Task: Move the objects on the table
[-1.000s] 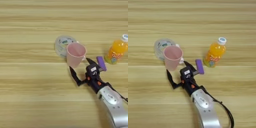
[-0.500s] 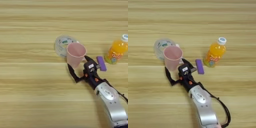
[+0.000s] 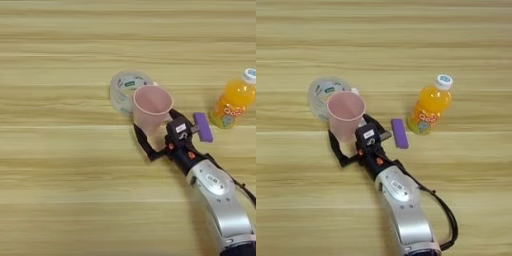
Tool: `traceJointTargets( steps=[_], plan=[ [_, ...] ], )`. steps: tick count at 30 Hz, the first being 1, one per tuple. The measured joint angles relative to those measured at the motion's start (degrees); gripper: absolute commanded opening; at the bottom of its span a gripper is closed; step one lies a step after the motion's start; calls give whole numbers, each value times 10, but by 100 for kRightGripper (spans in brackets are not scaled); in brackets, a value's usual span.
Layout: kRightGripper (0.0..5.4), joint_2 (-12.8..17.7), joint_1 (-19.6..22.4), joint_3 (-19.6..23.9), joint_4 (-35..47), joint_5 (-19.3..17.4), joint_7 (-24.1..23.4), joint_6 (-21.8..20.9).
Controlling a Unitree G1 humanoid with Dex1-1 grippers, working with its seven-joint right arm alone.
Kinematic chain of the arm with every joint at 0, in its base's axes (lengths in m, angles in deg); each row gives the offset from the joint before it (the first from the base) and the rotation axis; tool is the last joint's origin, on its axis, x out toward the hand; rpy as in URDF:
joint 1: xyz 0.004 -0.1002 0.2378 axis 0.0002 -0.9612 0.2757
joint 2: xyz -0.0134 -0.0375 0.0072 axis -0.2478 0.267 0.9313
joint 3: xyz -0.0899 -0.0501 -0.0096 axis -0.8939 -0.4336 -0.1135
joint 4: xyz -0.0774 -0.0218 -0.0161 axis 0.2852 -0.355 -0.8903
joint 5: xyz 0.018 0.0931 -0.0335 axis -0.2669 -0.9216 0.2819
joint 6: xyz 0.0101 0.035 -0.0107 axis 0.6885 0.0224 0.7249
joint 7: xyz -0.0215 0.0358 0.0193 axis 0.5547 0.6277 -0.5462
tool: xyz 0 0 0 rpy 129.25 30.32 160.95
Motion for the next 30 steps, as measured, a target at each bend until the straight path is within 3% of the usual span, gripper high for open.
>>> traceJointTargets(
  steps=[30],
  plan=[
    [538, -10, 61, 8, -79, -10, 9, -1]
  ],
)
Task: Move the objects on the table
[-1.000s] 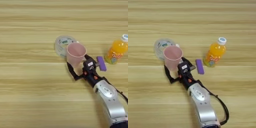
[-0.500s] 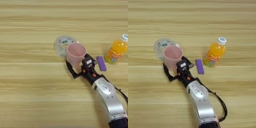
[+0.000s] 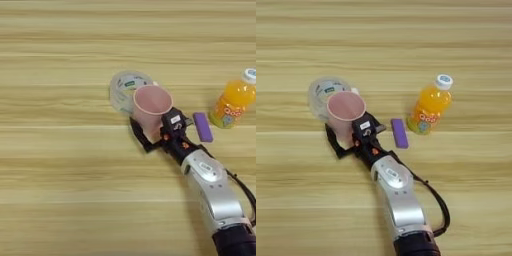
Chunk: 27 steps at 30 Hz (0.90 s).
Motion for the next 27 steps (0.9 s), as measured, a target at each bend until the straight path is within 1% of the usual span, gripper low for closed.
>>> traceJointTargets(
  steps=[5, 12, 17, 27],
  plan=[
    [538, -1, 8, 0, -12, 0, 0, 0],
    [463, -1, 12, 0, -20, 0, 0, -4],
    [419, -3, 12, 0, -25, 0, 0, -12],
    [414, -6, 13, 1, -29, -1, 0, -18]
  ],
)
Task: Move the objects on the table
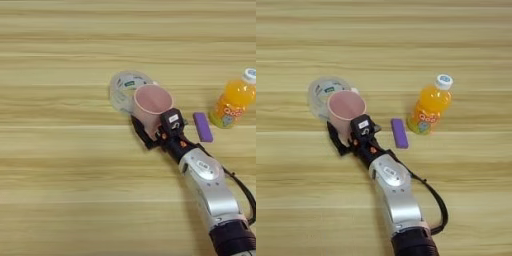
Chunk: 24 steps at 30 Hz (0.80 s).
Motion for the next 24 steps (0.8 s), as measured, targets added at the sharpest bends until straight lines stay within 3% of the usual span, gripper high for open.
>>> traceJointTargets(
  steps=[19, 24],
  plan=[
    [413, 7, -43, 3, 92, 1, -12, 8],
    [413, 19, -61, 26, 110, -1, -17, 15]
  ],
)
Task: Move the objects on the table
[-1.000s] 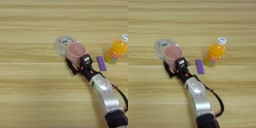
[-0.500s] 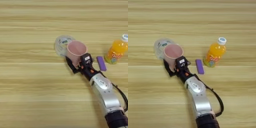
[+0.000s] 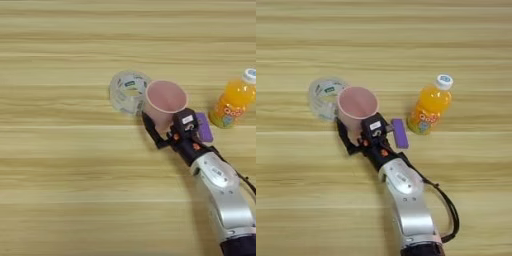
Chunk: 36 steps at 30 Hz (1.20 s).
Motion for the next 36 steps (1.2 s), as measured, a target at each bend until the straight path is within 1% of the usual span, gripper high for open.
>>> traceJointTargets(
  steps=[5, 9, 19, 24, 28, 34, 36],
  plan=[
    [413, 4, -16, 20, 7, -4, -6, 6],
    [413, 5, -18, 23, 14, -4, -7, 8],
    [413, 7, -27, 43, -5, -4, -9, 8],
    [413, 10, -40, 55, -2, -5, -10, 12],
    [412, 16, -61, 67, 52, -14, -11, 22],
    [412, 20, -69, 68, 124, -14, -12, 44],
    [412, 25, -69, 77, 152, -16, -12, 54]
  ],
)
